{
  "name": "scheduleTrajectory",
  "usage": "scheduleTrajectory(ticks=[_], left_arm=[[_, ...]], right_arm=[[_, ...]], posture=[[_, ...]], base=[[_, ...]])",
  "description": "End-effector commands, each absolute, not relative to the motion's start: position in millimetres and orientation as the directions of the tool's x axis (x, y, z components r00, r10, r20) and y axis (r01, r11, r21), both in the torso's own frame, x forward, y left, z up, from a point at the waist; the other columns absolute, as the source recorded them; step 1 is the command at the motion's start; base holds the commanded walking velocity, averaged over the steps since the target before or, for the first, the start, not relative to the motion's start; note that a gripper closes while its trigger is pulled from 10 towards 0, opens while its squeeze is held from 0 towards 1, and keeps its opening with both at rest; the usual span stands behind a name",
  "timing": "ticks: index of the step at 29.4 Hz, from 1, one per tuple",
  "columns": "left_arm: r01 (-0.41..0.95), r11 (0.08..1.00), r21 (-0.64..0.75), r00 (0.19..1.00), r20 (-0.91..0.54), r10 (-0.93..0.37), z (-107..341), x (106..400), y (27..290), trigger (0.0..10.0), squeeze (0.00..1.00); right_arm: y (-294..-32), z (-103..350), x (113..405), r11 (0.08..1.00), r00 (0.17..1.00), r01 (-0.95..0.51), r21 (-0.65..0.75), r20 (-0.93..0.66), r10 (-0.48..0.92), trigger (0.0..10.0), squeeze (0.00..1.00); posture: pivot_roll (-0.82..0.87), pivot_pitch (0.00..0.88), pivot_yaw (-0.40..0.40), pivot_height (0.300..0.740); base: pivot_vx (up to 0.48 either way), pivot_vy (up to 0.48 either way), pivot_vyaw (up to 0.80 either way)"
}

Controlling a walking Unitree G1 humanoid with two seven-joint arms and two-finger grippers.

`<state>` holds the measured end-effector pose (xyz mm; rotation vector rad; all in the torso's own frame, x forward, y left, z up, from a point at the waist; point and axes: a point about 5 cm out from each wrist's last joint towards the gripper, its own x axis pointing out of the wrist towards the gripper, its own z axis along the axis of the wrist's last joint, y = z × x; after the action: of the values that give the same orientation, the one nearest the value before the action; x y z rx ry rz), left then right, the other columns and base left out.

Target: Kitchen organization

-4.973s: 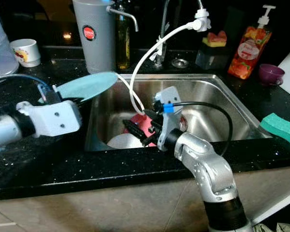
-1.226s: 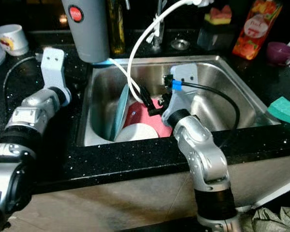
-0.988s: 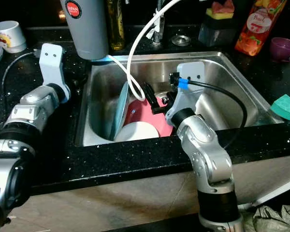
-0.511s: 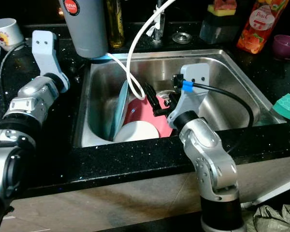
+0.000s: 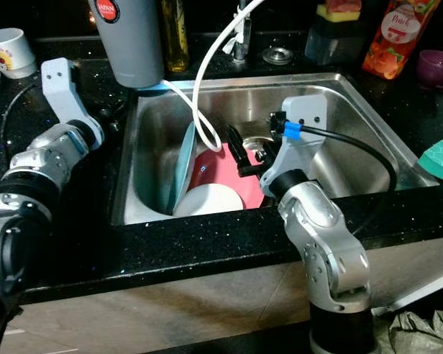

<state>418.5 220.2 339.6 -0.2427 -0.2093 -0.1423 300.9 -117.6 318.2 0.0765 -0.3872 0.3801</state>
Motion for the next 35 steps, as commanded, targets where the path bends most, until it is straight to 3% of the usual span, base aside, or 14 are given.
scheduleTrajectory(ticks=[1,10,14,19,26,35], left_arm=[[0.203,0.947,-0.250,0.972,0.171,-0.163,331,418,222,10.0,0.00],[0.482,0.851,-0.206,0.873,0.199,-0.446,337,416,194,10.0,0.00],[0.508,0.845,-0.168,0.849,0.260,-0.459,347,414,191,10.0,0.00],[0.522,0.849,0.082,0.777,0.366,-0.512,370,404,192,10.0,0.00],[0.615,0.765,0.193,0.672,0.381,-0.636,370,386,176,10.0,0.00],[0.579,0.753,0.312,0.647,0.386,-0.657,364,365,167,10.0,0.00]], right_arm=[[-117,318,297,0.922,0.850,-0.386,0.003,0.389,0.355,10.0,0.00],[-115,319,298,0.920,0.847,-0.391,0.001,0.393,0.359,10.0,0.00],[-115,321,300,0.920,0.843,-0.392,-0.003,0.399,0.361,10.0,0.00],[-114,322,300,0.917,0.837,-0.399,-0.006,0.407,0.366,10.0,0.00],[-111,321,302,0.911,0.829,-0.412,-0.007,0.412,0.378,10.0,0.00],[-112,319,304,0.911,0.829,-0.411,-0.013,0.411,0.380,10.0,0.00]], posture=[[0.05,0.356,0.017,0.740],[0.05,0.332,0.012,0.740],[0.05,0.315,0.009,0.740],[0.05,0.284,0.002,0.740],[0.06,0.250,-0.004,0.740],[0.07,0.226,-0.014,0.740]], base=[[0.000,0.000,0.00],[0.000,0.000,0.00],[0.000,0.000,0.00],[0.000,0.000,0.00],[0.000,0.000,0.00],[0.000,0.000,0.00]])
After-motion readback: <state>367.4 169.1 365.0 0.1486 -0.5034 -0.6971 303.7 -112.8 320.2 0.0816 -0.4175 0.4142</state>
